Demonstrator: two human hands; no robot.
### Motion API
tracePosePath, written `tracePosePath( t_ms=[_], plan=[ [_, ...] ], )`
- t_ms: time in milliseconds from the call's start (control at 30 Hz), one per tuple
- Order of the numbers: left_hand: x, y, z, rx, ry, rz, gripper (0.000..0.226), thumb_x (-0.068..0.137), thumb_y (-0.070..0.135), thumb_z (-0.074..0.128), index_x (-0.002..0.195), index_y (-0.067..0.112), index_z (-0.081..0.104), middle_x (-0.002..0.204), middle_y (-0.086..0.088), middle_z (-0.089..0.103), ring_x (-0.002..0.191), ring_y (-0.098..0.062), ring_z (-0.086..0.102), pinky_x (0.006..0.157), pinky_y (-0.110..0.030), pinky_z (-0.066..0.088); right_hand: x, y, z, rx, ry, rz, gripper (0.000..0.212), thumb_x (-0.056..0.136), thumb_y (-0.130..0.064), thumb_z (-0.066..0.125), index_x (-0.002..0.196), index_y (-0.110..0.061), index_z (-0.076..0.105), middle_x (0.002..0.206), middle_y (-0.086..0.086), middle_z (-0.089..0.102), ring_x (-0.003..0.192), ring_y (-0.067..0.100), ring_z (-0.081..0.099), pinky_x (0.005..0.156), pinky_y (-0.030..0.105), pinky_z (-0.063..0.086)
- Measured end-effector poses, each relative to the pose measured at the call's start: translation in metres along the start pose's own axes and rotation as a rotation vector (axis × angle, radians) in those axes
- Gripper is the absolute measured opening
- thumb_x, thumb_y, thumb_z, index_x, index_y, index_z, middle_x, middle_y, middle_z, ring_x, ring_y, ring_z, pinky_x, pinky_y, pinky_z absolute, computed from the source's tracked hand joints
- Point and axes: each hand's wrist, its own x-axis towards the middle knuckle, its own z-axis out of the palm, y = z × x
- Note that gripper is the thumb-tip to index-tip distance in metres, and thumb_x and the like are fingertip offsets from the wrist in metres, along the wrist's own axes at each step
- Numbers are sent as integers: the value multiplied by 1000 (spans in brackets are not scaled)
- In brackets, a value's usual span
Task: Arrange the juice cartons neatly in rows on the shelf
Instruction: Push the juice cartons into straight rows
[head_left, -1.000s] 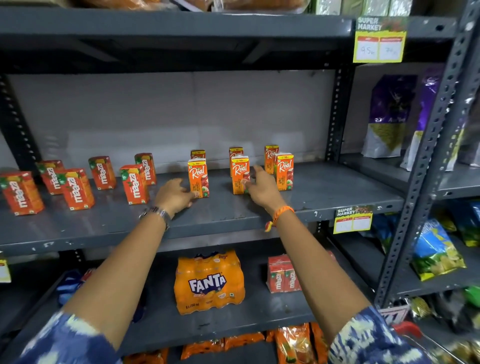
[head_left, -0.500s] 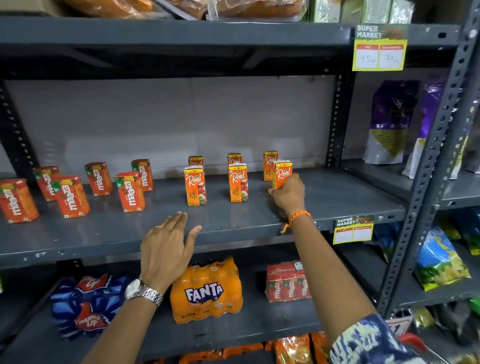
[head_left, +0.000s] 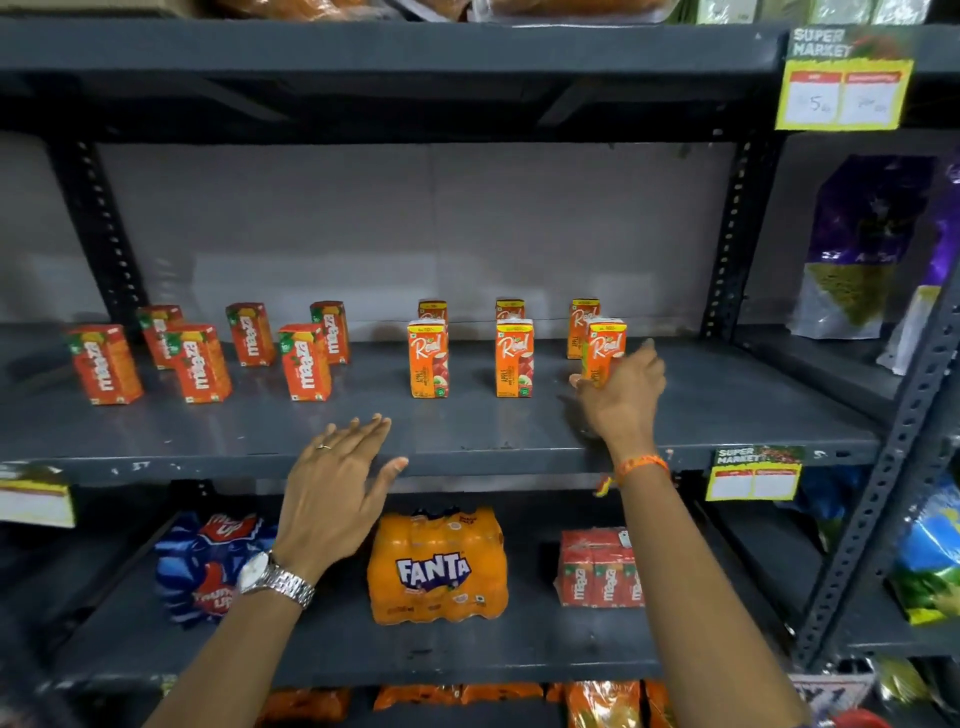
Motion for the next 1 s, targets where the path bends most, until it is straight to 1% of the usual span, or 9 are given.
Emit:
tracePosePath(
  t_ms=[100, 200, 267, 400, 500, 567, 633, 800, 1000],
  plan=[
    [-16, -32, -12, -17, 44, 44, 63, 99, 56, 30, 141, 19, 57, 144, 1, 58, 134, -17, 54, 114, -34, 33, -49, -24, 16, 76, 131, -175, 91, 88, -36, 67, 152, 2, 14, 153, 23, 29, 143, 38, 27, 118, 41, 23],
    [-21, -64, -28, -112, 111, 20, 51, 99, 49, 40, 131, 21, 67, 133, 4, 67, 122, -14, 63, 103, -31, 45, -103, -59, 50, 71, 120, -393, 74, 99, -46, 44, 154, -4, 17, 160, 18, 26, 149, 31, 23, 122, 42, 20],
    [-20, -85, -38, -208, 203, -30, 43, 99, 44, 46, 120, 19, 73, 120, 2, 74, 108, -15, 70, 94, -32, 54, -131, -82, 75, 1, 84, -533, 69, 100, -50, 35, 153, -6, 26, 159, 15, 33, 147, 29, 30, 121, 44, 27],
    [-6, -128, -54, -247, 361, -270, 24, 95, 24, 60, 110, 10, 73, 93, -7, 76, 81, -23, 70, 79, -36, 55, -165, -117, 118, -130, 4, -695, 60, 100, -51, 32, 143, -11, 45, 150, 10, 47, 138, 27, 44, 111, 45, 40],
    [19, -160, -61, -275, 266, -434, 19, 88, 14, 66, 104, 4, 68, 99, -17, 72, 92, -35, 67, 86, -43, 53, -175, -127, 137, -235, -4, -734, 54, 100, -50, 31, 124, -13, 63, 136, 8, 61, 126, 26, 56, 98, 41, 49],
    [38, -175, -63, -306, 192, -485, 17, 86, 12, 67, 98, 0, 68, 102, -22, 70, 96, -39, 65, 88, -45, 51, -179, -123, 142, -325, 18, -753, 50, 101, -48, 35, 101, -14, 72, 113, 7, 72, 104, 26, 67, 82, 38, 52],
    [54, -183, -60, -344, 133, -548, 18, 87, 16, 68, 96, 0, 69, 103, -23, 70, 99, -40, 65, 90, -44, 51, -178, -119, 144, -377, 53, -757, 49, 100, -46, 37, 89, -15, 74, 96, 5, 76, 86, 25, 70, 72, 36, 51],
    [78, -195, -46, -408, 88, -726, 42, 78, 27, 82, 109, 2, 68, 113, -20, 69, 105, -37, 66, 93, -46, 55, -180, -118, 150, -407, 111, -765, 46, 100, -42, 39, 93, -17, 77, 99, 3, 78, 89, 21, 72, 73, 35, 52],
    [87, -197, -37, -400, 144, -758, 50, 72, 30, 88, 109, 2, 69, 111, -20, 72, 103, -37, 69, 87, -45, 58, -182, -119, 149, -408, 143, -765, 43, 99, -39, 41, 96, -16, 78, 101, 2, 78, 94, 20, 73, 77, 35, 53]
  ],
)
